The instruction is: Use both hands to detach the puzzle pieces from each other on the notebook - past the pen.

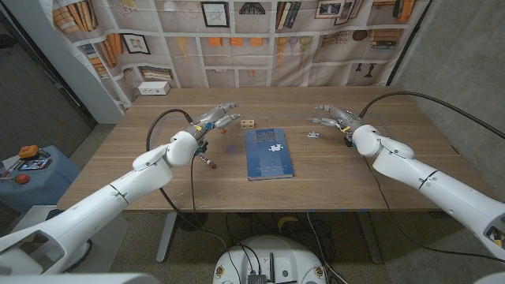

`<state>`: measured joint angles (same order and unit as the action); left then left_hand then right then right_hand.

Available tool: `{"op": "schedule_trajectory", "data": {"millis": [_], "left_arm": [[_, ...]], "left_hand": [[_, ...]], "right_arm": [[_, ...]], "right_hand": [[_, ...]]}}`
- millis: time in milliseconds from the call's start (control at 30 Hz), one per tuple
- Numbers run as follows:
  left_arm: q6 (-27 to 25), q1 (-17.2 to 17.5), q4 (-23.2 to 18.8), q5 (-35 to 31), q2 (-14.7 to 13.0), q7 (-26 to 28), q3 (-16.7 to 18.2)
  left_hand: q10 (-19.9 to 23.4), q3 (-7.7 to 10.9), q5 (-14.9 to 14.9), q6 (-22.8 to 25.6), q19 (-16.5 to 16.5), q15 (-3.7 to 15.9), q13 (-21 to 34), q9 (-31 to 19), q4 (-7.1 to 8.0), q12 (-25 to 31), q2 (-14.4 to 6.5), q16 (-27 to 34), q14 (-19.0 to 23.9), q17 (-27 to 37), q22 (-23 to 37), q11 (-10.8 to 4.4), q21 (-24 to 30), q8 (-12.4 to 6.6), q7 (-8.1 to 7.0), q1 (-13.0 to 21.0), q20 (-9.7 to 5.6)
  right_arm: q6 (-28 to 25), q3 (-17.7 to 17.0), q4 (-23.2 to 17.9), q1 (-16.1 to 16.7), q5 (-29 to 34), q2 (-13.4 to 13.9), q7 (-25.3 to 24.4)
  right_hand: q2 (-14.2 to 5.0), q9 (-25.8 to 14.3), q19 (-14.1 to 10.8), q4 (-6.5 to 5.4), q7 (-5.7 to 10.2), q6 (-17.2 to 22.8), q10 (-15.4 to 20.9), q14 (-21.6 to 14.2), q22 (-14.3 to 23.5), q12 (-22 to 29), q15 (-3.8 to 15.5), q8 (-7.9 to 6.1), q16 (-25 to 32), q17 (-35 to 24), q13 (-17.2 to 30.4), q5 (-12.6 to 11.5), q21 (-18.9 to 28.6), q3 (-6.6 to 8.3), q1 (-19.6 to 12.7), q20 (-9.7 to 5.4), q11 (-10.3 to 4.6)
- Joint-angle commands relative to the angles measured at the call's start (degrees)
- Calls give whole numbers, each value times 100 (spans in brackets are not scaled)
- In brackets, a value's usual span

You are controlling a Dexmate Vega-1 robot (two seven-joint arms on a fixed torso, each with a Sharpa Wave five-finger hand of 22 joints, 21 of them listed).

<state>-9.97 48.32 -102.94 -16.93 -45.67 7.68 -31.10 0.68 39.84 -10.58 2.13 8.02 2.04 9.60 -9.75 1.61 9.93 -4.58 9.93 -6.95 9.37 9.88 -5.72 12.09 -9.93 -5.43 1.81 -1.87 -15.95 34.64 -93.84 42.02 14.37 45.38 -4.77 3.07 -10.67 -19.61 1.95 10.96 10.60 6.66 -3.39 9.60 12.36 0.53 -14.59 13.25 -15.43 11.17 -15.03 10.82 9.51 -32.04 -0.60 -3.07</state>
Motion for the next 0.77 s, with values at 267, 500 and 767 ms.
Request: {"op": "schedule_trajectory", "data": {"millis": [267, 500, 767], "left_arm": [[1227, 244, 1116, 1232, 460, 840, 283], [1395, 333, 1279, 1648, 530, 905, 413], [1589, 390, 1546, 2149, 721, 942, 510]], "left_hand": [[-48, 15, 5, 45, -64, 410, 17, -6, -117, 37, -480, 5, 57, -5, -1, 19, 26, -30, 27, 114, -339], [-25, 23, 7, 88, -116, 407, 16, -5, -156, 55, -490, 8, 76, -4, -3, 35, 28, -45, 40, 138, -310], [13, 35, 9, 143, -194, 407, 15, -5, -202, 75, -508, 21, 128, -3, -4, 45, 33, -58, 62, 168, -266]], "right_arm": [[1090, -400, 587, 267, -1224, -355, -666], [1096, -442, 668, 334, -1480, -477, -808], [1044, -431, 682, 275, -1763, -594, -760]], "right_hand": [[-163, 14, -94, -77, -26, 30, 222, -114, -2, 56, 115, 77, 59, 25, -8, 105, 38, -3, 105, -107, 4], [-231, 25, -147, -80, -51, 121, 309, -191, -3, 55, 152, 87, 80, 46, -18, 165, 41, 3, 144, -136, 21], [-295, 33, -201, -65, -59, 236, 387, -271, -4, 47, 198, 95, 98, 70, -27, 226, 42, 13, 164, -173, -3]]}}
